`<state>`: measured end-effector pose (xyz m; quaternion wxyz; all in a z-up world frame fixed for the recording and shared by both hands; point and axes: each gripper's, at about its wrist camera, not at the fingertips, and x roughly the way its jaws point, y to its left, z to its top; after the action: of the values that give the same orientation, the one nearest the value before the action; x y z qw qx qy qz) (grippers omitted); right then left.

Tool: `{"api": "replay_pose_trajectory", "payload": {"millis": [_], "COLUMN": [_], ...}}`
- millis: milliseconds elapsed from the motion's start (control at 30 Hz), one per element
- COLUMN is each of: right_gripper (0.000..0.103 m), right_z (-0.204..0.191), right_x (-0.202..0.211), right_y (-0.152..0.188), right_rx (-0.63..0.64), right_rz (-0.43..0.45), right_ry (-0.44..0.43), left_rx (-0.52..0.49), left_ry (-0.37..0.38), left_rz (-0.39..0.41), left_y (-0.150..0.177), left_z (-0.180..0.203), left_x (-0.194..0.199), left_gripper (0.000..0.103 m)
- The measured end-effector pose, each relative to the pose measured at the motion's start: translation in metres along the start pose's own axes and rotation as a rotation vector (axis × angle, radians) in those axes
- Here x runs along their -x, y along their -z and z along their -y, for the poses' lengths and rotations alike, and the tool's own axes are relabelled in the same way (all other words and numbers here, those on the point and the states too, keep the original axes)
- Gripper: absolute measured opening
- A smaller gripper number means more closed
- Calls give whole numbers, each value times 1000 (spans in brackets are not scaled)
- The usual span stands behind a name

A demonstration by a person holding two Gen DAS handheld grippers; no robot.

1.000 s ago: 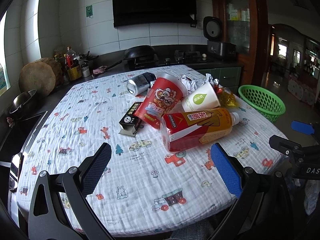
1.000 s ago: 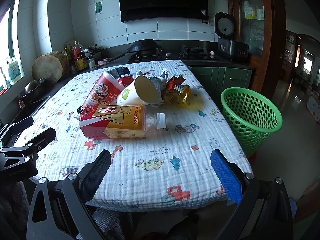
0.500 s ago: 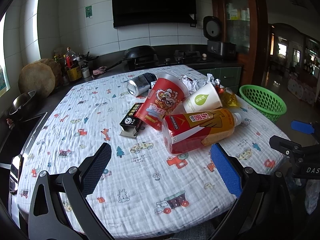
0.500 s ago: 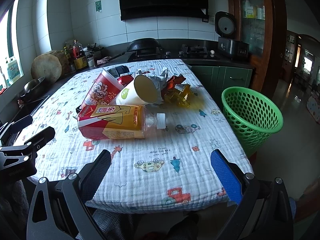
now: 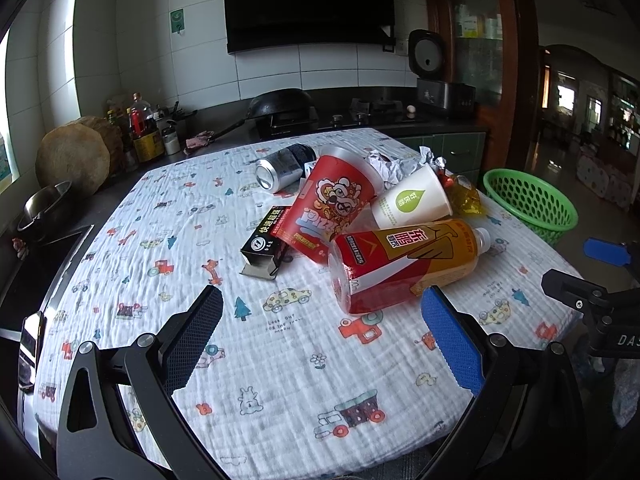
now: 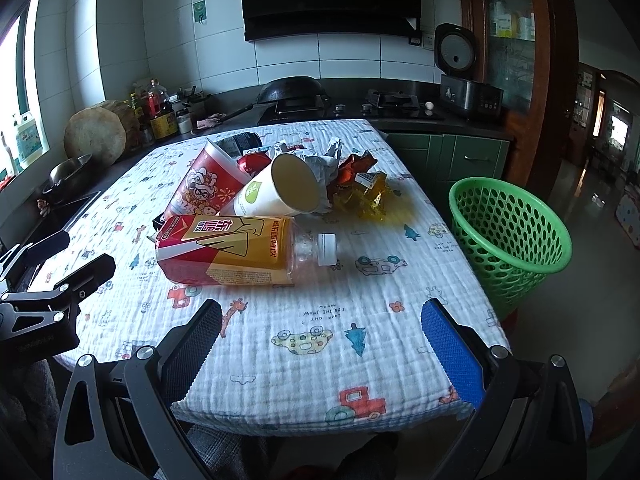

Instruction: Collect trash

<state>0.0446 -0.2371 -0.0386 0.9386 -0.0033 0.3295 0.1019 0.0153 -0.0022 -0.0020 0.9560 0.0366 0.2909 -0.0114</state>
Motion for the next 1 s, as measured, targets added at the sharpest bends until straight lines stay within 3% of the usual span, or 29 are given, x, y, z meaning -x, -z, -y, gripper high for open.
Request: {"api": "replay_pose_trajectory", "payload": {"millis": [533,1000], "right_gripper": [97,96], "right_z": [-1,1], "right_x": [-12,-39], "right_y": [-13,-64], "right_rx": [16,18], "right_rz": [-3,-21], "right_ry": [-34,-199], "left_rx": [3,-17], "left_ry": [-6,6], "left_rz": [-6,18], "left_y": [-12,-43], "left_z": [-10,-32], "left_x": [-14,-33], "left_gripper": [98,98]}}
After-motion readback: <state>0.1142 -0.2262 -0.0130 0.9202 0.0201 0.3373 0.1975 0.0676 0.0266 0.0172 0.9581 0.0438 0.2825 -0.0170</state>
